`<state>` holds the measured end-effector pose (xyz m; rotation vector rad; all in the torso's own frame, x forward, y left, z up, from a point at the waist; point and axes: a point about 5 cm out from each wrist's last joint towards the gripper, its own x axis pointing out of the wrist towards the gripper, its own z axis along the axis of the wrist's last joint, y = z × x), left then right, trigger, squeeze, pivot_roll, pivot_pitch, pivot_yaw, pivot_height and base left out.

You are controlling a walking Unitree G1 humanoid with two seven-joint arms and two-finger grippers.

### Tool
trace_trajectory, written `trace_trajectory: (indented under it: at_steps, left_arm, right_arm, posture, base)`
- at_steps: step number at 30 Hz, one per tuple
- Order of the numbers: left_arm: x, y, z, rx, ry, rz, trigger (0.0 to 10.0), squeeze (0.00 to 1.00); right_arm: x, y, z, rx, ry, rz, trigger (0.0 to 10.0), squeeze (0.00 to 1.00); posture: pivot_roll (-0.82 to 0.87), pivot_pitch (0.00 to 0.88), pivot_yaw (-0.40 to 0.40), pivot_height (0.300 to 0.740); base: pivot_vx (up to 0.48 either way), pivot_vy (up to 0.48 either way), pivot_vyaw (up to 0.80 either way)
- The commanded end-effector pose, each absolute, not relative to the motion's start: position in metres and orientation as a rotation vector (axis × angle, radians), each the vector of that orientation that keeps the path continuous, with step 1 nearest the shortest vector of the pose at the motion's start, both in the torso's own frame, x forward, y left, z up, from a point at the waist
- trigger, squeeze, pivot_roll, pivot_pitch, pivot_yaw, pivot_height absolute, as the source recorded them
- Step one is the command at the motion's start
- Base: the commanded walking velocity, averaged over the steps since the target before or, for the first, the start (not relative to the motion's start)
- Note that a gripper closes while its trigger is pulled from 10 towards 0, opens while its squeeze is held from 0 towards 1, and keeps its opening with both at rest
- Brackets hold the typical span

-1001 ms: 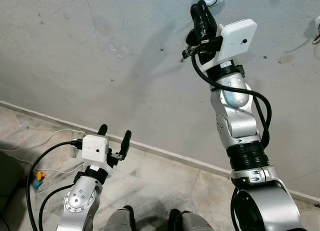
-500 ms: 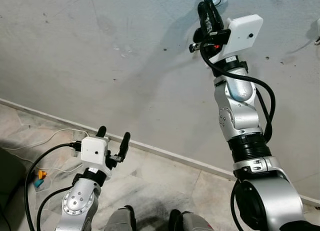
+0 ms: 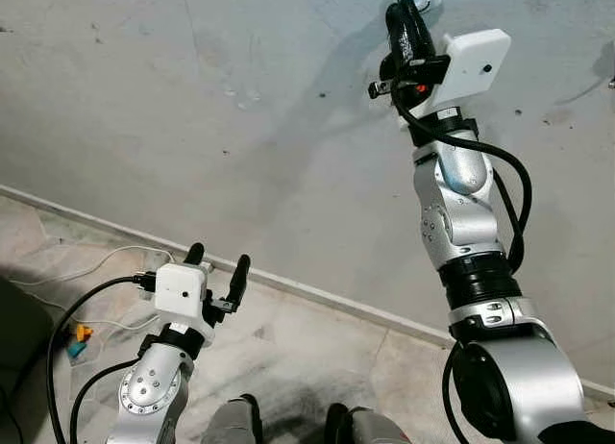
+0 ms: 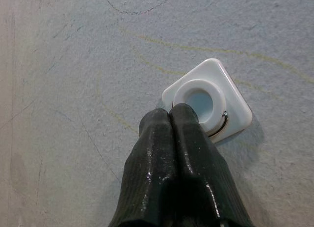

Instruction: Hang keys on a hook

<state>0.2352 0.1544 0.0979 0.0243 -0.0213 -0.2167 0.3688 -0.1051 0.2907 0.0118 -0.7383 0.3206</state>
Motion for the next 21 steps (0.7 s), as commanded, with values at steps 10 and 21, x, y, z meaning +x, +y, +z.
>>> trace_trajectory:
  at_steps: [10,21]
  left_arm:
    - [0.233,0.155,0.098,0.037,-0.016,-0.225,10.0,0.00]
    - [0.235,0.154,0.099,0.038,-0.018,-0.229,10.0,0.00]
  right_arm:
    - [0.371,-0.127,0.290,0.010,-0.732,0.237,10.0,0.00]
    - [0.360,-0.115,0.316,-0.002,-0.843,0.315,10.0,0.00]
  posture:
    - [0.15,0.177,0.001,0.740]
    - [0.15,0.172,0.003,0.740]
  base:
    - [0.000,0.000,0.00]
    - [0.000,0.000,0.00]
